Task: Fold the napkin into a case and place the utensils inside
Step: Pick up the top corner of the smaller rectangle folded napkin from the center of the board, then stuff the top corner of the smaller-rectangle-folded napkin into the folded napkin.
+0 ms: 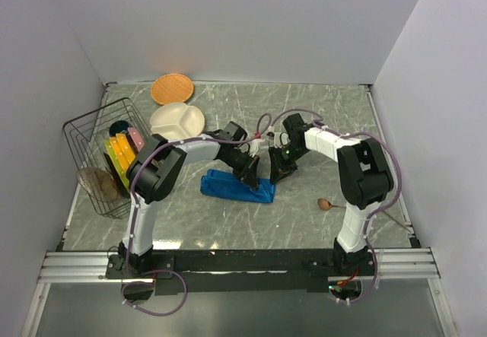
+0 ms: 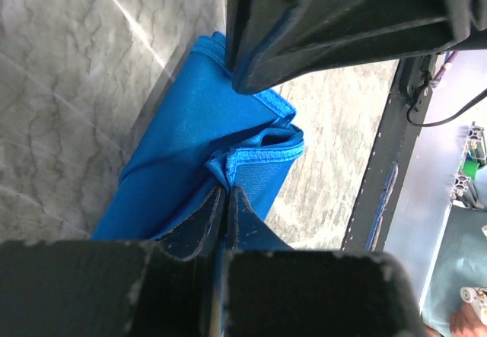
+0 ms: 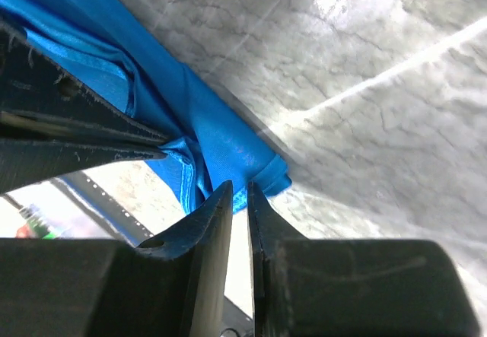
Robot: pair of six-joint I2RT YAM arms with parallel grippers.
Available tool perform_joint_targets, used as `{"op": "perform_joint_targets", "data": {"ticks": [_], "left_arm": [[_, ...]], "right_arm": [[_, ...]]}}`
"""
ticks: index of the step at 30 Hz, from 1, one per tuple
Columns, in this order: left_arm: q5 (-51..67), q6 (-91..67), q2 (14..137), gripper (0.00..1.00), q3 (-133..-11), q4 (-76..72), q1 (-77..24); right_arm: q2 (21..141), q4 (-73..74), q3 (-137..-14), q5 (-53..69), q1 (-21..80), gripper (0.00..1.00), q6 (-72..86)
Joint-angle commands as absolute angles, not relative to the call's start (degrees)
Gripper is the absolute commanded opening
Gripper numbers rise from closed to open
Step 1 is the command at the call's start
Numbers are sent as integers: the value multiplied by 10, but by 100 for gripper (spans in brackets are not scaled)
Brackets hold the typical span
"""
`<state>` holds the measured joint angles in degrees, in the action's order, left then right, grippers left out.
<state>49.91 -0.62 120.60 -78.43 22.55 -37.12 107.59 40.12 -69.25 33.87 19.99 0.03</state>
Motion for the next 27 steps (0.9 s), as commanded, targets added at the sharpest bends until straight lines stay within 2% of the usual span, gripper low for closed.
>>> {"op": "perform_joint_targets", "data": {"ticks": [1, 9, 27], "left_arm": [[495, -16, 1222, 1, -797, 250, -375], [499, -23, 1235, 1, -800, 252, -368], [518, -40, 1261, 1, -809, 250, -345]], "right_arm": [[1011, 329, -668, 330, 222, 21, -1], [981, 263, -622, 323, 232, 28, 38], [852, 110, -501, 273, 233, 31, 57]]}}
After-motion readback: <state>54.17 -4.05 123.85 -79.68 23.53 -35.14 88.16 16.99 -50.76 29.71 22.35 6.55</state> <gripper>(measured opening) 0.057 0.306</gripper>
